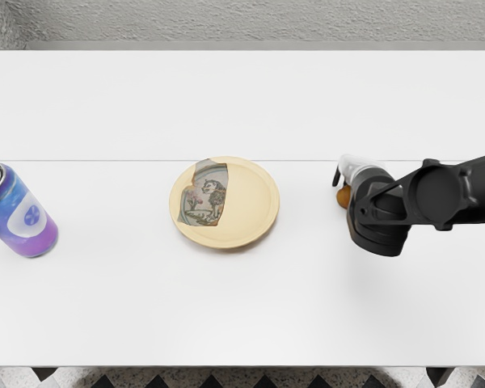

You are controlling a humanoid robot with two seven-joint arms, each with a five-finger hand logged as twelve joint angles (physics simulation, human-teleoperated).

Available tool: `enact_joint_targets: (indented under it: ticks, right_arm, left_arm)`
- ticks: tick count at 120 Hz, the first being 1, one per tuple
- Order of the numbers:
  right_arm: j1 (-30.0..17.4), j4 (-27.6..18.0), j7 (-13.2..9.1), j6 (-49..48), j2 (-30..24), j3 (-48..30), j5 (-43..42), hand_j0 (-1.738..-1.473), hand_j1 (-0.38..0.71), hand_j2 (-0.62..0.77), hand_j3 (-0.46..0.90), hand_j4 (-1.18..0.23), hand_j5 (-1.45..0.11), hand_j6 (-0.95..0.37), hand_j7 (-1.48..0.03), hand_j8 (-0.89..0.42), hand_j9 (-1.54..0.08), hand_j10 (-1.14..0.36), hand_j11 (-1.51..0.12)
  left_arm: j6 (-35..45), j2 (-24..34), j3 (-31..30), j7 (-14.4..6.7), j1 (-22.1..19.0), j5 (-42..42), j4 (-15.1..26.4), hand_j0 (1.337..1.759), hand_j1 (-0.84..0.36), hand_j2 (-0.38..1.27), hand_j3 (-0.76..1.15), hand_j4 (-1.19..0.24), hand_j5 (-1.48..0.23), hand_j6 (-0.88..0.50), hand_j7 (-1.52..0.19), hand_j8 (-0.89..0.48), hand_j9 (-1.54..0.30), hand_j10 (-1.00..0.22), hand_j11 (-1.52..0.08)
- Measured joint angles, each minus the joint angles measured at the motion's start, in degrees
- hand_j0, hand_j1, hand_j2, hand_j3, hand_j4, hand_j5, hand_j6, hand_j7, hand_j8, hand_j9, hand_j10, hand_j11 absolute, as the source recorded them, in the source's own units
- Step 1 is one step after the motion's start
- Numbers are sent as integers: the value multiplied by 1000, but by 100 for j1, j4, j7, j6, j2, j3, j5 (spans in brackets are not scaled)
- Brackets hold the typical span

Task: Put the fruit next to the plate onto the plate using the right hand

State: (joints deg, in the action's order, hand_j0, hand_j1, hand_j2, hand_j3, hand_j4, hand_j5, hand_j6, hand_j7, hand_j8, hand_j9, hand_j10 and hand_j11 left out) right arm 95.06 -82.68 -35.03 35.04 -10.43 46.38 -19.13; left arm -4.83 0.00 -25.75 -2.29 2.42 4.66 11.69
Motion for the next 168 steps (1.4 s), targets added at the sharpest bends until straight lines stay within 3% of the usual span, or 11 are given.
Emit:
enact_joint_targets:
  ticks: [94, 168]
  right_arm:
    - [11, -16, 0, -3, 42, 3, -11, -1657, 296, 232, 0, -638, -807, -544, -818, -539, -814, -634, -813]
    - [1003, -869, 1, -6, -193, -75, 241, -1658, 303, 301, 0, -643, -838, -563, -837, -548, -833, -645, -832]
  left_arm:
    - [0, 0, 0, 0, 3, 0, 0, 1658, 349, 0, 0, 0, 0, 0, 0, 0, 0, 0, 0]
    - [0, 0, 0, 0, -4, 0, 0, 1658, 349, 0, 0, 0, 0, 0, 0, 0, 0, 0, 0]
